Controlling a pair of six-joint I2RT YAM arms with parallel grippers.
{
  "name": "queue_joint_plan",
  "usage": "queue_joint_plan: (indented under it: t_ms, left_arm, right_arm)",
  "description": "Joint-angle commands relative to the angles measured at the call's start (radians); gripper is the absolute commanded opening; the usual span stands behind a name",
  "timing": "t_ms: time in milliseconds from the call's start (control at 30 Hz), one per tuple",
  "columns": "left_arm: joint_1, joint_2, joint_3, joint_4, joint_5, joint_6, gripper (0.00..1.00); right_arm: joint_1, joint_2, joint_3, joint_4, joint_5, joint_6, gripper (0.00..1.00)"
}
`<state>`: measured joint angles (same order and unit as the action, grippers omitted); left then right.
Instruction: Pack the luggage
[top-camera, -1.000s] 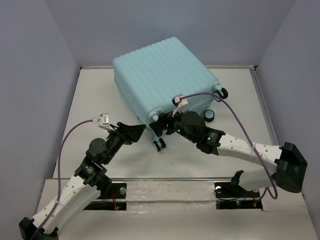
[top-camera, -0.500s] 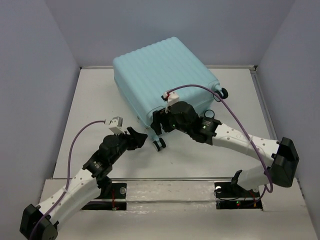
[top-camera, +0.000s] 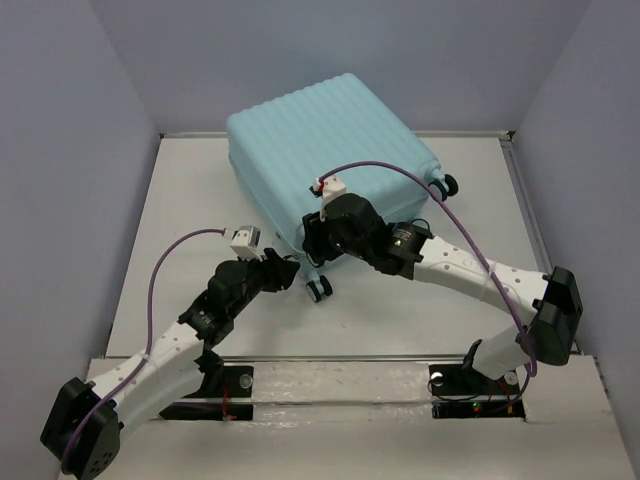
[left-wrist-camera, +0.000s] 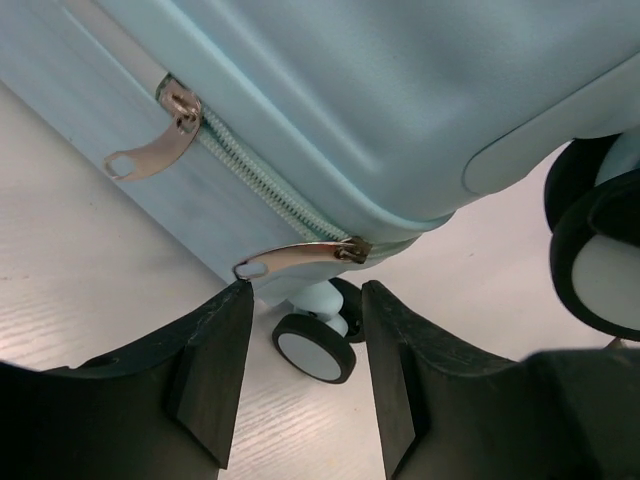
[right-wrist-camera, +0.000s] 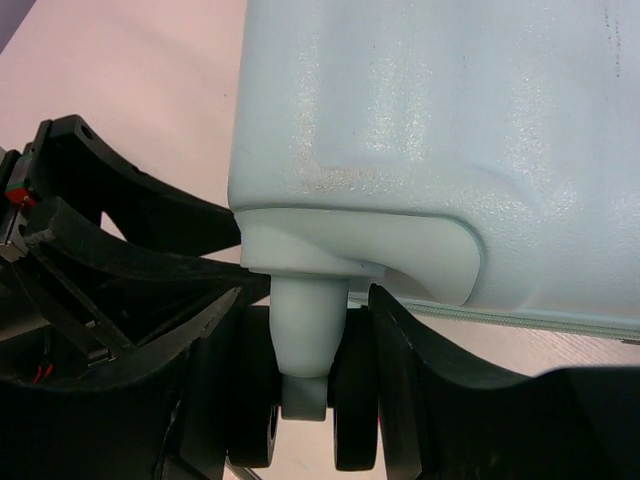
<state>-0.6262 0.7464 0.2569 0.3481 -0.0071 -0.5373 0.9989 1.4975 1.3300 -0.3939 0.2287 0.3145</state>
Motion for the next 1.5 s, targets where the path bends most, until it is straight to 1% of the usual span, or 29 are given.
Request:
queue_joint_plan:
  t_ms: [0,100,200,267,300,367,467,500,567,600,700,767,900,1000,1100,1200,1233,1300,1333,1367,1467]
  left_arm:
    - [0.002,0.002,0.033,0.195,0.002,0.104,0.58]
    - [0.002,0.021,0.036,0.245,0.002,0.146,0.57]
    - [0.002,0.06,0.054,0.275,0.065,0.175,0.55]
    - [0.002,0.094,0.062,0.282,0.093,0.181,0.48]
    - [0.002,0.103,0.064,0.282,0.101,0.183,0.4]
    - [0.002,0.126,0.067,0.284,0.114,0.186,0.34]
    - [0.002,0.142,0.073,0.285,0.134,0.189,0.27]
    - [0.002,0.143,0.073,0.285,0.134,0.188,0.23]
    - [0.002,0.131,0.065,0.285,0.113,0.175,0.09]
    - [0.002,0.123,0.062,0.285,0.102,0.162,0.07]
    - [0.002,0.097,0.05,0.29,0.073,0.143,0.06]
    - [0.002,0.068,0.038,0.289,0.02,0.111,0.06]
    - [0.002,0.015,0.019,0.263,-0.147,0.037,0.06]
    - [0.002,-0.019,0.012,0.232,-0.232,-0.006,0.06]
    - [0.003,-0.018,0.013,0.223,-0.342,-0.02,0.06]
    - [0.019,0.027,0.025,0.244,-0.395,-0.01,0.06]
    - [0.026,0.047,0.028,0.267,-0.387,-0.01,0.06]
    - [0.045,0.09,0.036,0.293,-0.329,-0.016,0.06]
    - [0.045,0.09,0.025,0.363,-0.241,-0.016,0.06]
    - [0.043,0.074,-0.008,0.393,-0.199,-0.024,0.06]
    - [0.045,0.019,-0.036,0.385,-0.05,-0.068,0.06]
  right_arm:
    - [-0.016,-0.005,-0.005,-0.091,0.038,-0.097,0.07]
    - [-0.016,-0.003,-0.008,-0.089,0.028,-0.1,0.07]
    - [-0.016,0.006,-0.011,-0.085,0.012,-0.104,0.07]
    - [-0.016,0.007,-0.015,-0.08,0.005,-0.107,0.07]
    - [-0.016,0.006,-0.017,-0.077,0.003,-0.107,0.07]
    - [-0.016,0.004,-0.022,-0.068,0.0,-0.11,0.07]
    - [-0.016,-0.003,-0.025,-0.059,-0.006,-0.115,0.07]
    - [-0.016,-0.005,-0.026,-0.057,-0.006,-0.117,0.07]
    - [-0.016,-0.01,-0.032,-0.053,-0.008,-0.118,0.07]
    - [-0.016,-0.013,-0.037,-0.048,-0.008,-0.118,0.07]
    - [-0.016,-0.017,-0.051,-0.039,-0.014,-0.118,0.07]
    - [-0.016,-0.02,-0.057,-0.034,-0.02,-0.115,0.07]
    - [-0.016,-0.04,-0.083,-0.031,-0.019,-0.109,0.07]
    - [-0.016,-0.072,-0.124,-0.019,-0.029,-0.1,0.07]
    - [-0.016,-0.1,-0.167,-0.014,-0.038,-0.088,0.07]
    - [-0.016,-0.12,-0.196,-0.011,-0.04,-0.083,0.07]
    - [-0.016,-0.123,-0.201,-0.011,-0.04,-0.077,0.07]
    - [-0.016,-0.125,-0.206,-0.011,-0.049,-0.077,0.07]
    - [-0.016,-0.12,-0.206,-0.01,-0.051,-0.077,0.07]
    - [-0.016,-0.117,-0.203,-0.01,-0.046,-0.078,0.07]
    - [-0.016,-0.111,-0.198,-0.008,-0.042,-0.081,0.07]
